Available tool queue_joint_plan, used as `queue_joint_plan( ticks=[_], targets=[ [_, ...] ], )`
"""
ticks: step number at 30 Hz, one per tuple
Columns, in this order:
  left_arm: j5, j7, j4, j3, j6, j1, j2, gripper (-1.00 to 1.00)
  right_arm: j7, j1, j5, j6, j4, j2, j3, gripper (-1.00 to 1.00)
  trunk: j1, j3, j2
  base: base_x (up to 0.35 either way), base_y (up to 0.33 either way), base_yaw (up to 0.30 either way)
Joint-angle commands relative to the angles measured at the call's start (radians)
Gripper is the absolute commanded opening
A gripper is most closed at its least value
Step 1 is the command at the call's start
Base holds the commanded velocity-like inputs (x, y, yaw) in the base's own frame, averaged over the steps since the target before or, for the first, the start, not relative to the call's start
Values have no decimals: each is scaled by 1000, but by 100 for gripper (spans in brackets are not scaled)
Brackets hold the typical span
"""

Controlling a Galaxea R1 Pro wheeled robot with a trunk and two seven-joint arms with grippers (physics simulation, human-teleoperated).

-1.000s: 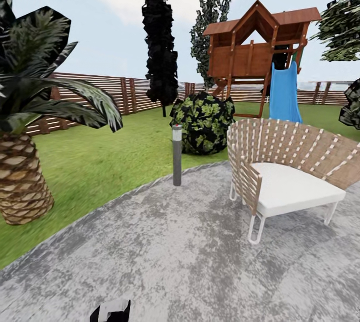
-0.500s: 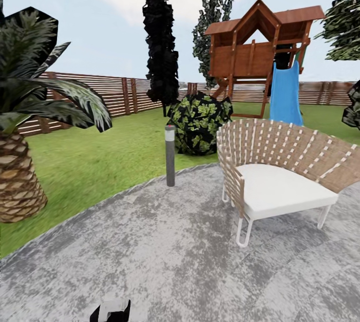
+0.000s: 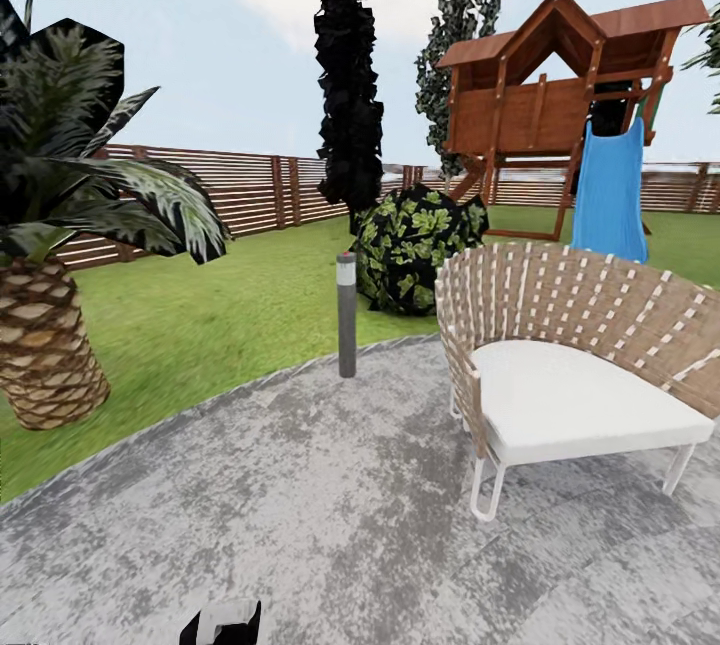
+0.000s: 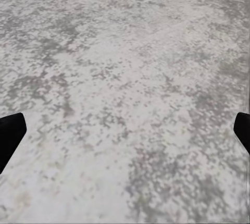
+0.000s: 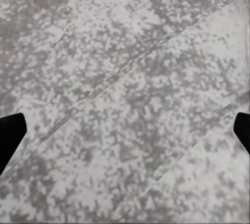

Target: Pick up the pesticide atomizer in the garden and spray insectifuge to fully cover both potted plants in the garden.

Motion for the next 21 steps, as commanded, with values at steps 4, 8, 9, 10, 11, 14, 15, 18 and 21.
queue_joint_plan(
  ticks=[4,8,9,10,11,14,15,18,21],
  targets=[
    [6,-1,1,1,-3,-1,0,100,0,0,-1,-3,0,0,0,100,0,-1,0,152,-328,191],
    [6,-1,1,1,-4,-1,0,100,0,0,-1,-3,0,-1,0,100,0,-1,0,47,-286,191],
    [6,-1,1,1,-4,-1,0,100,0,0,-1,-3,0,-1,0,100,0,-1,0,13,-121,191],
    [6,-1,1,1,-4,-1,0,100,0,0,-1,-3,0,-1,0,100,0,-1,0,10,-97,191],
    [6,-1,1,1,-4,-1,0,100,0,0,-1,-3,0,-1,0,100,0,-1,0,7,-62,192],
    [6,-1,1,1,-4,-1,0,100,0,0,-1,-3,0,-1,0,100,0,-1,0,3,-30,194],
    [6,-1,1,1,-4,-1,0,100,0,0,-1,-3,0,-1,0,100,0,-1,0,1,-10,196],
    [6,-1,1,1,-5,-1,0,100,0,0,-1,-3,0,-1,0,100,0,-1,0,0,-4,202],
    [6,-1,1,1,-4,-1,0,100,0,0,-1,-3,0,-1,0,100,0,-1,0,0,-1,212]
  ],
)
